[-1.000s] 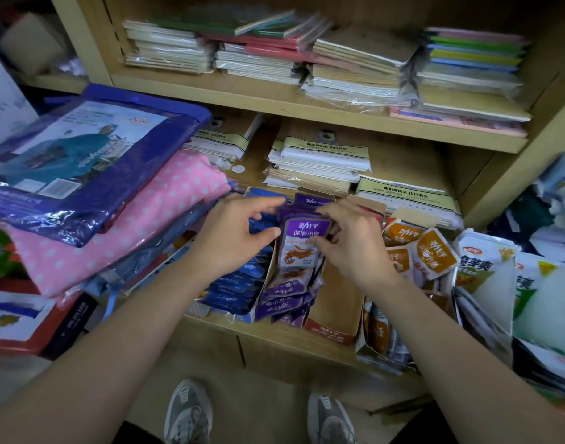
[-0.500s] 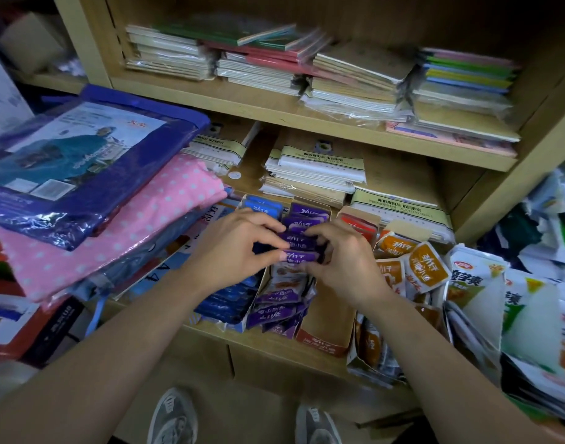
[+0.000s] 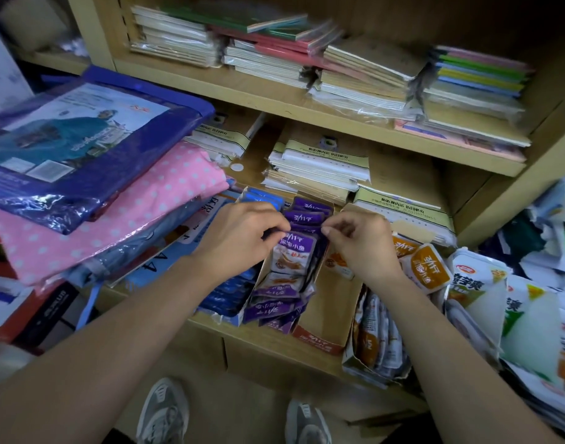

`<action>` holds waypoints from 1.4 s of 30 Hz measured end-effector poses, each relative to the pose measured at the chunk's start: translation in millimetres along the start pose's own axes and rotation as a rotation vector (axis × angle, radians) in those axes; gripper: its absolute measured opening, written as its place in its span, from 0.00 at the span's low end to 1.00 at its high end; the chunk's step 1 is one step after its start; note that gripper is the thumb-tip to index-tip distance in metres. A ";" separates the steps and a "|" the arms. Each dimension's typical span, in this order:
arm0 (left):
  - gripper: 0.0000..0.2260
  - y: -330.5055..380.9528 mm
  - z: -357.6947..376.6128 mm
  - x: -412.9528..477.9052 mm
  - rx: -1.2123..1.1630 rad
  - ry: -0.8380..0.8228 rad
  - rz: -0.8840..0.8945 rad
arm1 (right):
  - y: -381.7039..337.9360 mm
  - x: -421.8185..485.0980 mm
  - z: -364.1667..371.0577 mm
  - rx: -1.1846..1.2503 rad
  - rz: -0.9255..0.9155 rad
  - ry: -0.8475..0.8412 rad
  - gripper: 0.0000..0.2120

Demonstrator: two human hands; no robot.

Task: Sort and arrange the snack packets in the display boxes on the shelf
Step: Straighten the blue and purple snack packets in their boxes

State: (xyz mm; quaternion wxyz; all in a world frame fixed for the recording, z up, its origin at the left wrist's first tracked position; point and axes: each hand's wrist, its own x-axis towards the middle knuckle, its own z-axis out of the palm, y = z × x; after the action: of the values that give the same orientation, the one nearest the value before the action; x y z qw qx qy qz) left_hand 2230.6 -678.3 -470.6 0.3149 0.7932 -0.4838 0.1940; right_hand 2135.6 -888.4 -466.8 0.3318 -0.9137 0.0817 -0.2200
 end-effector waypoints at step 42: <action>0.05 -3.7 1.5 12.2 -0.112 -0.112 -0.228 | -23.8 -34.2 -33.9 0.041 0.193 -0.188 0.05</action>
State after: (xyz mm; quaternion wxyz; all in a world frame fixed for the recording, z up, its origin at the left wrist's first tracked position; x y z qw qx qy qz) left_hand 2239.4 -686.0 -465.4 0.3513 0.8338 -0.4173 0.0850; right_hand 2089.8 -879.4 -440.2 0.3762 -0.9112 0.1330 -0.1021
